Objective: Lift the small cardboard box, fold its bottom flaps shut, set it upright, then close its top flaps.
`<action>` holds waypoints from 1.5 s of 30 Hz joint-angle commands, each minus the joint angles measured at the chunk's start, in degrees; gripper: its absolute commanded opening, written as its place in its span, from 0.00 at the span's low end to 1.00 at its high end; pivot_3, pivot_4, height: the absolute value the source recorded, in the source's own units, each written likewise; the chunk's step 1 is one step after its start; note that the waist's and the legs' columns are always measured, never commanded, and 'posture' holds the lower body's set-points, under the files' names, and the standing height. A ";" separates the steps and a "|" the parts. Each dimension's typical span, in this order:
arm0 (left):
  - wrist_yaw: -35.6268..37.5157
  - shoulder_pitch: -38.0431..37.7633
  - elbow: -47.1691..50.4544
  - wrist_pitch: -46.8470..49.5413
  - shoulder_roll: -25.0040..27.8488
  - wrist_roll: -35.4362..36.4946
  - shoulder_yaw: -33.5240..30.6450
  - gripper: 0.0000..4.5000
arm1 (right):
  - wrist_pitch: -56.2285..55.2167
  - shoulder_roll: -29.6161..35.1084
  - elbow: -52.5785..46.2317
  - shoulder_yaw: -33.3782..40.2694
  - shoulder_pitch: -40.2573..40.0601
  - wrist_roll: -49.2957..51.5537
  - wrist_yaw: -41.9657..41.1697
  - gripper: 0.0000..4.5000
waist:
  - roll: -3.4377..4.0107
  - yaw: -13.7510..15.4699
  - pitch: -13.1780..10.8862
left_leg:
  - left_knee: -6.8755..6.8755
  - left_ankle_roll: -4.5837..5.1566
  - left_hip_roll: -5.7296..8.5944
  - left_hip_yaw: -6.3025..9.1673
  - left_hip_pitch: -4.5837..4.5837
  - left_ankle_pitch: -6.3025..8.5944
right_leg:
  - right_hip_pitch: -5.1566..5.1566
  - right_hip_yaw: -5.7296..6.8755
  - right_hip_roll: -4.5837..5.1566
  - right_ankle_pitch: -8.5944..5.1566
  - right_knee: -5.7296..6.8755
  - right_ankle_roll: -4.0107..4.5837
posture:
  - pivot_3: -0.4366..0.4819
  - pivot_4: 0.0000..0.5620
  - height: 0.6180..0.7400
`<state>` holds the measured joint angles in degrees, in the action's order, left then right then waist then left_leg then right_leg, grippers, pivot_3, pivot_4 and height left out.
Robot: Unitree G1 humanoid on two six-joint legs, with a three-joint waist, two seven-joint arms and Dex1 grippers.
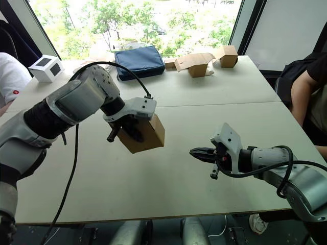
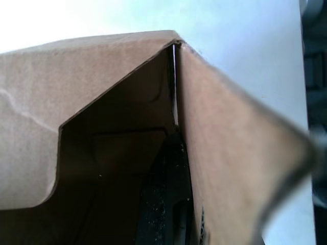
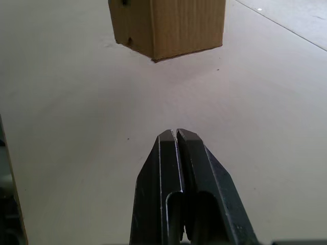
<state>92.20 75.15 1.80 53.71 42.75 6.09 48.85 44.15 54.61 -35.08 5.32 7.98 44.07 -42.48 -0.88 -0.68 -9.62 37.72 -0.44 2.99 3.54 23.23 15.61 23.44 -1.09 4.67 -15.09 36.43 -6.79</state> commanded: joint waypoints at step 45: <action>-52.64 -63.50 17.96 -7.08 -15.21 21.78 -63.35 0.00 | -4.39 -16.52 7.56 -4.89 -2.39 -10.33 5.00 0.00 | 0.03 1.47 0.17 | 0.31 -0.08 0.23 0.08 -0.05 0.02 | 0.04 -0.25 0.45 -0.07 0.54 -0.05 | 0.48 0.27 1.00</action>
<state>39.54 13.18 17.64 49.43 27.76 27.20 -14.41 40.85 38.64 -25.67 0.55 6.10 34.34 -37.72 -0.85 0.79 -9.45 38.02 -0.52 3.22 3.62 23.18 15.64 23.48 -1.33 5.12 -15.16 36.97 -6.83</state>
